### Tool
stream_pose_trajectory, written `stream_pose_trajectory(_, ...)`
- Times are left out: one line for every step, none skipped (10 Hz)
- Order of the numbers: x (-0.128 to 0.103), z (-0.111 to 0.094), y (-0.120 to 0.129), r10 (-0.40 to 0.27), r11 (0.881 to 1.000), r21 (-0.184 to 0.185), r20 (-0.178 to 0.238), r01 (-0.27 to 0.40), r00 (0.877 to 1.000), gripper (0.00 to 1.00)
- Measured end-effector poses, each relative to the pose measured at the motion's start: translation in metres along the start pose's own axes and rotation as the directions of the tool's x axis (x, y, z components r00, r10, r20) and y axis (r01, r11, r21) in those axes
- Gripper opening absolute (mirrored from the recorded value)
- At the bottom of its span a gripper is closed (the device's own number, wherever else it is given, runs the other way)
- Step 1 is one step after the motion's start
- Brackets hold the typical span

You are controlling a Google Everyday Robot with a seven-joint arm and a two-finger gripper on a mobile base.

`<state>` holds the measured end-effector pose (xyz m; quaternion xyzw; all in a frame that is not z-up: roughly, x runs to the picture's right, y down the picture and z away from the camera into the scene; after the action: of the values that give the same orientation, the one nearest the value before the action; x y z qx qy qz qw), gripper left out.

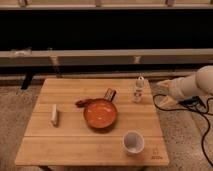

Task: Pick up the ceramic cup

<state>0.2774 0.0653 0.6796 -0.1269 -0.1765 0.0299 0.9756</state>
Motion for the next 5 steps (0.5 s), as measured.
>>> stream_pose_trajectory(-0.003,-0.004,0.021,-0.035,0.999,-0.014,-0.005,0.035,0.999,0.70)
stream_pose_trajectory(-0.005,-0.011,0.055,-0.081,0.996,-0.034,-0.014,0.080,0.997,0.70)
stream_pose_trajectory(-0.008,-0.013,0.076,-0.111,0.993,-0.049,-0.018,0.110,0.994,0.70)
stream_pose_trajectory(-0.013,-0.013,0.103,-0.153,0.986,-0.071,-0.020,0.151,0.988,0.70)
stream_pose_trajectory(-0.018,-0.011,0.127,-0.190,0.978,-0.093,-0.018,0.188,0.982,0.70)
